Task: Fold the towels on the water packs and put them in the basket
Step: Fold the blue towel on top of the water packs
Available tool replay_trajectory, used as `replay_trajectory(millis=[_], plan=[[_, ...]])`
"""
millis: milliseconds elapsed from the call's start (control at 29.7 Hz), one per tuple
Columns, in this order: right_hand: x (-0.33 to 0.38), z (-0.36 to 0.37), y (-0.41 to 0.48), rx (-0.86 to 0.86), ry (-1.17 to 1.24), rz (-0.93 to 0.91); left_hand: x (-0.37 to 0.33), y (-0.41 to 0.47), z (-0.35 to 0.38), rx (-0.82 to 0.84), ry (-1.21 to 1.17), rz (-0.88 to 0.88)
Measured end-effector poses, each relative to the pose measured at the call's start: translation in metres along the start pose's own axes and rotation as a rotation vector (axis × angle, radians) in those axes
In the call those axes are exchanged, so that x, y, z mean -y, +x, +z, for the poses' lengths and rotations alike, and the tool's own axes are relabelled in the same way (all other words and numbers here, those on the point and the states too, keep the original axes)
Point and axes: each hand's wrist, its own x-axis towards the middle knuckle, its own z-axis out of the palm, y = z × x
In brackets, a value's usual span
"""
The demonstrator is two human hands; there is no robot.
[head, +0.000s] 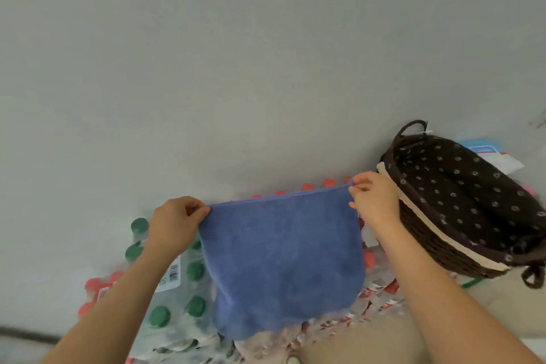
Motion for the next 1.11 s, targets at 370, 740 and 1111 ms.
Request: replay_trajectory(millis=[370,740,1111], plan=[[-0.022,0.053,0.068,-0.006,-0.288,-0.069,-0.007,0.037,0.053,-0.154,0.117,-0.234],[-0.037,0.06,0.093,-0.053,-0.324,-0.058,-0.015,0.049,0.082,-0.154,0.254,-0.2],[-0.062,-0.021,-0.026,-0.129,-0.241,-0.117,-0.067,-0.043,0.115,0.172,0.147,0.459]])
